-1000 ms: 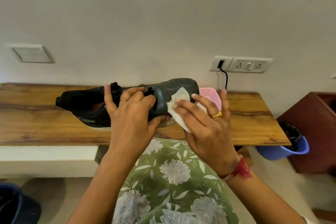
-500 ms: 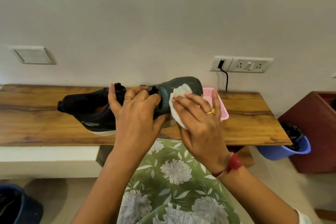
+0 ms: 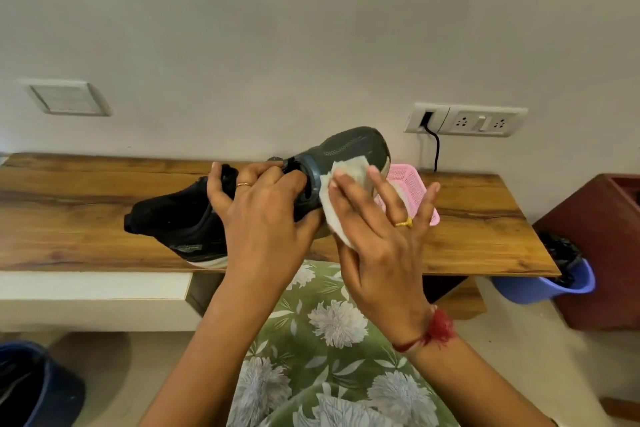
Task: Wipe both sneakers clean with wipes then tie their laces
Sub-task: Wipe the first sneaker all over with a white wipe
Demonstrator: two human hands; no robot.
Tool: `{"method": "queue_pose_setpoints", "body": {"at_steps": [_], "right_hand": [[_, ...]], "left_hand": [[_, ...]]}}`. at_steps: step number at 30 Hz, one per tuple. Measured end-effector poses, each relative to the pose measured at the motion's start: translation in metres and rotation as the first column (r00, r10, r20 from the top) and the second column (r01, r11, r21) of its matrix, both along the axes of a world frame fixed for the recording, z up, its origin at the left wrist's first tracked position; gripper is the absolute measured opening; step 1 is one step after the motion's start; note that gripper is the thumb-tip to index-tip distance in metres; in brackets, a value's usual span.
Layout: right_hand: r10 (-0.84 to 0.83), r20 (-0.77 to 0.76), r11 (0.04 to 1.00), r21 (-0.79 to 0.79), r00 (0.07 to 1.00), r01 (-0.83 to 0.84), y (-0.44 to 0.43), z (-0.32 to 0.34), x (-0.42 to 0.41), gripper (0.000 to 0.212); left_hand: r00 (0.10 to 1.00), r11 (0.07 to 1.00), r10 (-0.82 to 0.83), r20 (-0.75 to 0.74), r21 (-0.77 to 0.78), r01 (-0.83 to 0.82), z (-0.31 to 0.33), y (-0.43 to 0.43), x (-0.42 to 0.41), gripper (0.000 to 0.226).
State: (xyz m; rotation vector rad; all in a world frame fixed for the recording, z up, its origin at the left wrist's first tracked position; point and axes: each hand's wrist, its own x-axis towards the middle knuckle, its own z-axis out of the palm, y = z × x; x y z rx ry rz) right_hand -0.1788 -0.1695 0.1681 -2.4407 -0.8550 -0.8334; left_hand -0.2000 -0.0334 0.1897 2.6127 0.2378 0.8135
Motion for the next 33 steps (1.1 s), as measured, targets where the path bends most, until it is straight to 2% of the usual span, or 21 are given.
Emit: {"method": "queue_pose_setpoints", "body": {"at_steps": [4, 9, 12, 16, 21, 26, 30, 33], "right_hand": [[-0.067, -0.083, 0.997, 0.034, 0.994, 0.070, 0.007, 0.018, 0.015, 0.048], [0.003, -0.028, 0.998, -0.055, 1.000, -0.005, -0.003, 0.003, -0.008, 0.048], [-0.044, -0.044, 0.994, -0.106, 0.998, 0.039, -0.001, 0.011, 0.005, 0.048], [-0.052, -0.078, 0.996, -0.072, 0.996, 0.046, -0.001, 0.020, 0.008, 0.045], [0.024, -0.037, 0.991, -0.131, 0.999, -0.029, -0.008, 0.010, -0.005, 0.045], [-0.017, -0.063, 0.999, -0.045, 0.998, 0.014, -0.003, 0.027, 0.010, 0.043], [0.055, -0.043, 0.986, -0.154, 0.998, -0.061, -0.011, 0.014, -0.009, 0.045], [0.023, -0.063, 0.988, -0.148, 0.998, -0.033, -0.007, 0.019, 0.000, 0.046]], "left_hand": [[0.999, 0.999, -0.045, 0.011, 0.019, 0.045, 0.000, -0.010, -0.001, 0.022], [1.000, 1.000, -0.003, -0.013, 0.006, 0.003, -0.004, -0.002, -0.002, 0.021], [0.999, 1.000, -0.008, -0.034, 0.024, 0.009, -0.003, -0.005, -0.002, 0.021], [0.999, 1.000, -0.005, -0.039, 0.029, 0.007, 0.001, -0.012, -0.005, 0.020], [0.999, 0.999, 0.029, -0.035, 0.029, -0.028, 0.000, -0.005, -0.005, 0.020], [1.000, 1.000, -0.012, -0.008, -0.019, 0.012, 0.005, -0.017, -0.007, 0.016], [0.999, 0.999, 0.034, -0.023, 0.001, -0.034, 0.000, -0.007, -0.006, 0.020], [0.999, 1.000, 0.026, -0.030, 0.001, -0.026, 0.001, -0.010, -0.005, 0.020]]}}
